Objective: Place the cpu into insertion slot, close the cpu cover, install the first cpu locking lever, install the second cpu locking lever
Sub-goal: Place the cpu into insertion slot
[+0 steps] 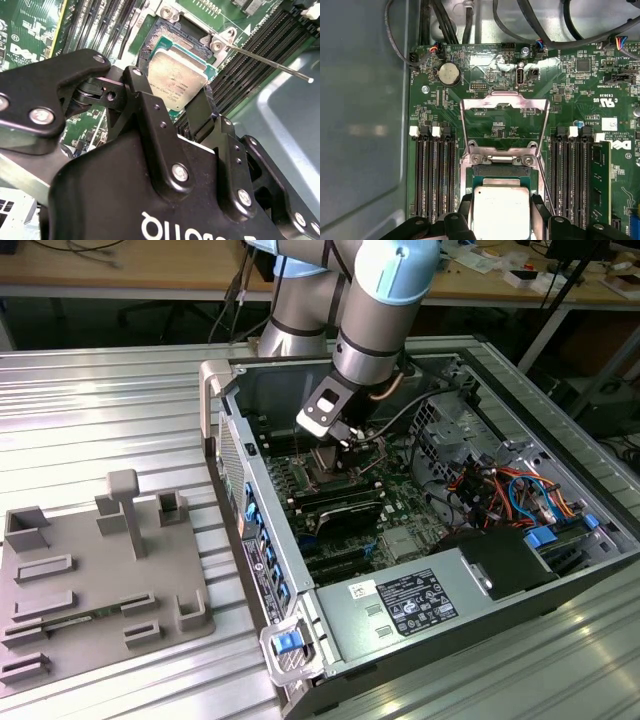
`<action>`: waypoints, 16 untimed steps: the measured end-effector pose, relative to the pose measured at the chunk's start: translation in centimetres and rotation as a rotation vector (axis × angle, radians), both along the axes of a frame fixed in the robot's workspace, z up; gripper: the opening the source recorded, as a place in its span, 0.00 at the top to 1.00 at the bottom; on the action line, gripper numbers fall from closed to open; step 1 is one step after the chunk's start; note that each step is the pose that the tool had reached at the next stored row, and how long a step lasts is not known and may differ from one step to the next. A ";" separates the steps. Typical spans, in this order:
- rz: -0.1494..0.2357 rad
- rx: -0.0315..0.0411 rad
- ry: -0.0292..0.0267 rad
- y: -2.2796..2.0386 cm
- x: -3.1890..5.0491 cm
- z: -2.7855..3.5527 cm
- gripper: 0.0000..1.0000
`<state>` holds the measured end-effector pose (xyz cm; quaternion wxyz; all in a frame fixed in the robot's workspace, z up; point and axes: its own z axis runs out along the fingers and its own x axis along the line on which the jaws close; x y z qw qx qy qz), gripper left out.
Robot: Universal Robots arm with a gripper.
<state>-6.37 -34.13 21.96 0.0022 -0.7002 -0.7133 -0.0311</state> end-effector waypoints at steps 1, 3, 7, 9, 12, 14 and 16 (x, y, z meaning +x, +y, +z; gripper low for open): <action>0.000 0.0001 -0.0024 0.00 0.01 -0.16 0.45; 0.000 0.0001 -0.0029 0.01 0.00 -0.48 0.45; -0.002 0.0001 -0.0030 0.05 -0.06 -1.39 0.45; -0.002 -0.0002 -0.0029 0.04 -0.09 -1.50 0.45; -0.002 0.0000 -0.0030 0.04 -0.16 -1.58 0.45; -0.002 0.0000 -0.0029 0.04 -0.17 -1.62 0.45; -0.003 0.0001 -0.0030 0.04 -0.16 -1.63 0.45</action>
